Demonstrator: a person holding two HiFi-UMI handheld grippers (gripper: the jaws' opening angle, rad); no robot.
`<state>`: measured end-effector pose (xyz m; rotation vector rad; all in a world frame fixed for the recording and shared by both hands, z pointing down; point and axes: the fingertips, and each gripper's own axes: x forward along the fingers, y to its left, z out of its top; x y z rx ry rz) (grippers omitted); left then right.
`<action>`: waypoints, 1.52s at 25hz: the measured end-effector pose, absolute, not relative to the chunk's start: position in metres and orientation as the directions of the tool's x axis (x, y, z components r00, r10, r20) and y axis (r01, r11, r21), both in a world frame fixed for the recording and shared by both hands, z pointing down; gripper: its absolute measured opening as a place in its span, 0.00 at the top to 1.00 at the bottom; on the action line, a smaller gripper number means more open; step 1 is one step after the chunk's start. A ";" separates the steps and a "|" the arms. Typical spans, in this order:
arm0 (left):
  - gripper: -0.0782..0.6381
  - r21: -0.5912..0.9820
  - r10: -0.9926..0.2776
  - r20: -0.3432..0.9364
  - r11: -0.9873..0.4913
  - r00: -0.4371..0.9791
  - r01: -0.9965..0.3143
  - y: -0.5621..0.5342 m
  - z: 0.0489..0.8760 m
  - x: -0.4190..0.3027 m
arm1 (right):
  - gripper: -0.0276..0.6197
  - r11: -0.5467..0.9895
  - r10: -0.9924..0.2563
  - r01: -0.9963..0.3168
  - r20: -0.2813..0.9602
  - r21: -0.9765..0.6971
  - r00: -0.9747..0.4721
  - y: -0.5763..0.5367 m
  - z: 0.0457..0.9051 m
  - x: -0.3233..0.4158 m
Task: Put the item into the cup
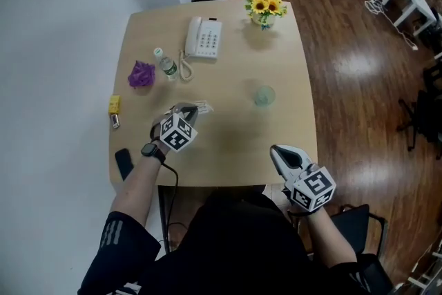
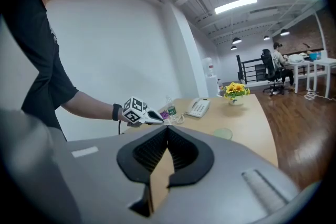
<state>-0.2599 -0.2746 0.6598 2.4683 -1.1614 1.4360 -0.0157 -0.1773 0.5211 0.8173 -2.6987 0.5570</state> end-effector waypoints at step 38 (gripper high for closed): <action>0.88 -0.124 -0.232 0.921 -0.937 0.315 -0.327 -0.382 0.714 -0.006 | 0.95 0.630 -0.596 -0.698 0.364 -0.341 -0.716 -0.202 0.549 0.099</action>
